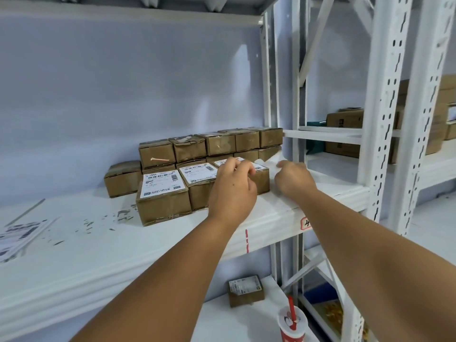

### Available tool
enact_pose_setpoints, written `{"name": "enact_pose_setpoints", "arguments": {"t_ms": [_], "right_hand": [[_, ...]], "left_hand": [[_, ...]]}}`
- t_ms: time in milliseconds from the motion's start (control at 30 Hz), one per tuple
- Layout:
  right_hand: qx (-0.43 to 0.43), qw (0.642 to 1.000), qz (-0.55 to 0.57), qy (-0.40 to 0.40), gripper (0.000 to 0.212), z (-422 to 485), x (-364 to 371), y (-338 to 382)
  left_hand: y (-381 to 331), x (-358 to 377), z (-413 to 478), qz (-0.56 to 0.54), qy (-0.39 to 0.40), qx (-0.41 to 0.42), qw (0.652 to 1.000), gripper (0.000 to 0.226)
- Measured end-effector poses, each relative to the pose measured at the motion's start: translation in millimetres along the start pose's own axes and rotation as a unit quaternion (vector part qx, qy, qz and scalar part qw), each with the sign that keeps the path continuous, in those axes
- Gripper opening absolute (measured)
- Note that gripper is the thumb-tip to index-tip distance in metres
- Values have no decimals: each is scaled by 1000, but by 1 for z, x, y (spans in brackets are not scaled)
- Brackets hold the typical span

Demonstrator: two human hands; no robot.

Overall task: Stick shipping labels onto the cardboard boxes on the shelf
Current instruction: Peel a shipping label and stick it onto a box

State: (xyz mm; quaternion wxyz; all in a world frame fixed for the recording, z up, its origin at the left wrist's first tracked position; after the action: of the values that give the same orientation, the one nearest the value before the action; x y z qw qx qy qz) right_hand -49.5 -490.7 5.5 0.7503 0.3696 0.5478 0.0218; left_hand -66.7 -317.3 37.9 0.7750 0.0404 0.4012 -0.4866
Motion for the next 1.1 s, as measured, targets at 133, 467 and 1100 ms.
{"name": "enact_pose_setpoints", "arguments": {"t_ms": [133,467,1100], "right_hand": [[33,995,-98,3,44,-4,3,0],[-31,988,-86,-128,33,-18,-17,13],[-239,946,57,-210,20,-91,-33,104]], "left_hand": [[-2,1,-1,10,8,6,1000,18],[-1,1,-2,15,29,-10,999,16],[11,-53,-25,127,-19,-59,990,24]]}}
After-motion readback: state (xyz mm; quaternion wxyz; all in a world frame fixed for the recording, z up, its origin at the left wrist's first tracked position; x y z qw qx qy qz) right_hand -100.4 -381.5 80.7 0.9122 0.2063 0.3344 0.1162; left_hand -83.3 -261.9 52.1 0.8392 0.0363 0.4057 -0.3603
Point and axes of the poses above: each hand's wrist, its own z-axis towards the middle knuckle, its own x-axis out of the palm, y = z × x, the point moved 8 cm from there along z, towards the middle knuckle, and after that the axes turned 10 degrees about y, right-handed, at the moved point
